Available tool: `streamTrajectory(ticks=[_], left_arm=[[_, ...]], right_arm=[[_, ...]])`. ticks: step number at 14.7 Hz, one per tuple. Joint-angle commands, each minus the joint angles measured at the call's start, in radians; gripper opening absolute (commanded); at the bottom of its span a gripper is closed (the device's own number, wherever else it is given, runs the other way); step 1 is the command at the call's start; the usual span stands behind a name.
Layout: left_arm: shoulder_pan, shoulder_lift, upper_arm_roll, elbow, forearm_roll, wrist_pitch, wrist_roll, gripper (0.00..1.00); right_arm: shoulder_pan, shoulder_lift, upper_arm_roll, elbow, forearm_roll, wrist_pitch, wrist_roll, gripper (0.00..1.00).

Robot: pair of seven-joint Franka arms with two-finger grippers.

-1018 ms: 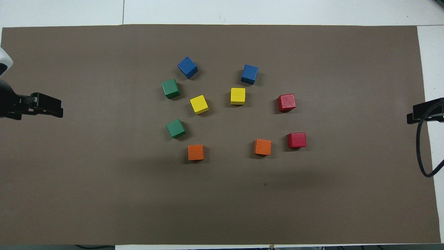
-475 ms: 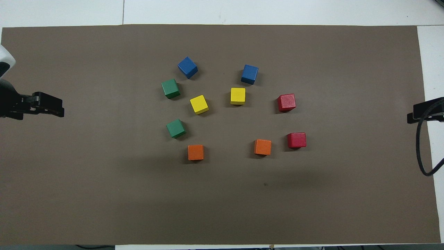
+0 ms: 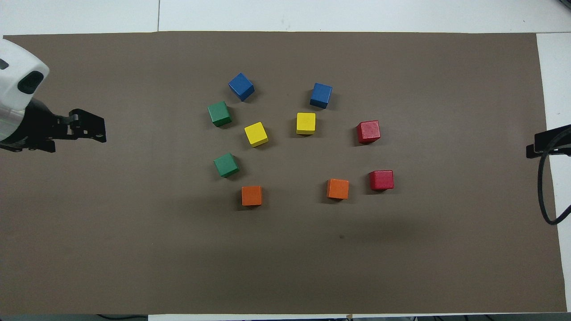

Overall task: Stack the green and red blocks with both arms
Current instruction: 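Reach the left gripper to the green block while the right gripper reaches red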

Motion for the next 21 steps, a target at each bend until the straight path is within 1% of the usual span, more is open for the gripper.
streamTrajectory(ticks=[1, 4, 6, 8, 9, 11, 12, 13, 15, 16, 17, 19, 21], left_arm=[[-0.075, 0.071, 0.005, -0.002, -0.028, 0.061, -0.13, 1.0], [-0.151, 0.14, 0.004, -0.033, -0.031, 0.148, -0.249, 1.0], [-0.194, 0.191, 0.004, -0.033, -0.031, 0.187, -0.282, 1.0], [-0.206, 0.223, 0.005, -0.051, -0.031, 0.213, -0.312, 1.0], [-0.208, 0.225, 0.005, -0.083, -0.029, 0.242, -0.32, 1.0], [-0.214, 0.206, 0.005, -0.192, -0.029, 0.349, -0.351, 1.0], [-0.214, 0.193, 0.005, -0.229, -0.029, 0.39, -0.358, 1.0], [-0.215, 0.191, 0.004, -0.244, -0.029, 0.414, -0.362, 1.0], [-0.249, 0.211, 0.004, -0.244, -0.029, 0.463, -0.438, 1.0], [-0.261, 0.232, 0.005, -0.237, -0.029, 0.481, -0.47, 1.0], [-0.274, 0.242, 0.005, -0.232, -0.028, 0.49, -0.478, 1.0], [-0.298, 0.266, 0.007, -0.229, -0.019, 0.512, -0.481, 1.0], [-0.298, 0.269, 0.007, -0.232, -0.011, 0.517, -0.481, 1.0]], right_arm=[[0.005, -0.022, 0.009, -0.038, 0.001, 0.048, 0.07, 1.0], [0.056, -0.019, 0.011, -0.107, 0.003, 0.141, 0.089, 1.0], [0.114, -0.012, 0.011, -0.165, 0.003, 0.221, 0.092, 1.0], [0.152, -0.011, 0.011, -0.228, 0.003, 0.305, 0.127, 1.0], [0.156, -0.009, 0.011, -0.251, 0.003, 0.337, 0.152, 1.0], [0.172, -0.005, 0.011, -0.294, 0.004, 0.391, 0.175, 1.0], [0.188, 0.001, 0.011, -0.314, 0.004, 0.414, 0.181, 1.0], [0.192, 0.009, 0.011, -0.326, 0.004, 0.431, 0.192, 1.0], [0.215, 0.026, 0.011, -0.362, 0.004, 0.476, 0.19, 1.0], [0.217, 0.04, 0.012, -0.377, 0.004, 0.482, 0.186, 1.0], [0.223, 0.052, 0.012, -0.388, 0.004, 0.482, 0.181, 1.0], [0.258, 0.052, 0.012, -0.441, 0.004, 0.491, 0.184, 1.0], [0.26, 0.052, 0.011, -0.477, 0.004, 0.522, 0.183, 1.0]])
